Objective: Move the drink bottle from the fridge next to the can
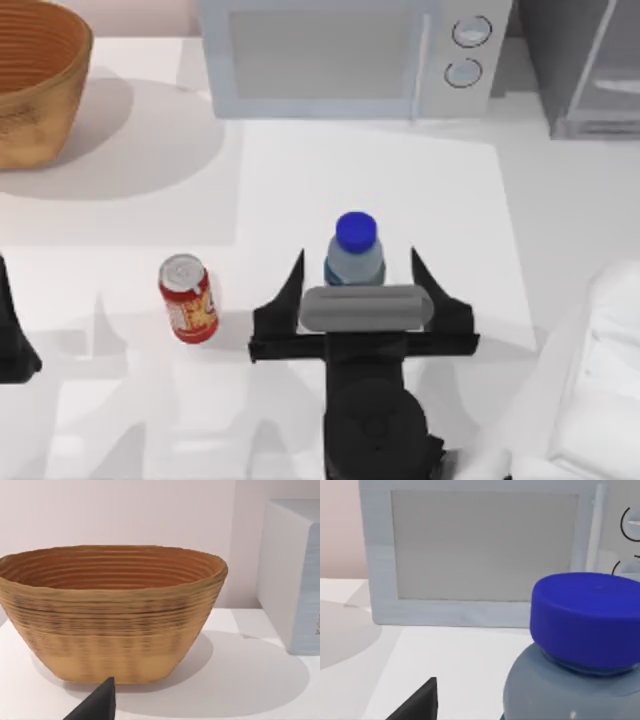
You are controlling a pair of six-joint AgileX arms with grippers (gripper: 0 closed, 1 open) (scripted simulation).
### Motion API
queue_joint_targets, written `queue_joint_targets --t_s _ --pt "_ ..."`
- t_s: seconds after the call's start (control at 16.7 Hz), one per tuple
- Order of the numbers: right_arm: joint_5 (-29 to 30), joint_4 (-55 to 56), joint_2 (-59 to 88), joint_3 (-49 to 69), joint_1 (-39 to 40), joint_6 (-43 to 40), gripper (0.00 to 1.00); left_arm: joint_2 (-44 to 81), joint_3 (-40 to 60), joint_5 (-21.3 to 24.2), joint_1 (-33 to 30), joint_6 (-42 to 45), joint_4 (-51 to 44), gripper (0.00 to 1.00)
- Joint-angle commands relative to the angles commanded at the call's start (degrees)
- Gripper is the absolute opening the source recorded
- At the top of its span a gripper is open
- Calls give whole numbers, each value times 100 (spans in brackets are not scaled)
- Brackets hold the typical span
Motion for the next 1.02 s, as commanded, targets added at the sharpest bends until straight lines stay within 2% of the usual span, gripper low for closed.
queue_joint_targets --t_s 0.3,0.48,0.72,1.02 --pt "13 -2 18 1 -1 -1 100 0 0 0 0 0 0 100" --pt "-216 -94 -334 -19 -121 -10 100 0 0 0 0 0 0 100" --pt "-1002 -644 -1641 -210 -699 -37 100 0 0 0 0 0 0 100" --pt "-2474 -2174 -4326 -907 -2057 -48 100 0 0 0 0 0 0 100"
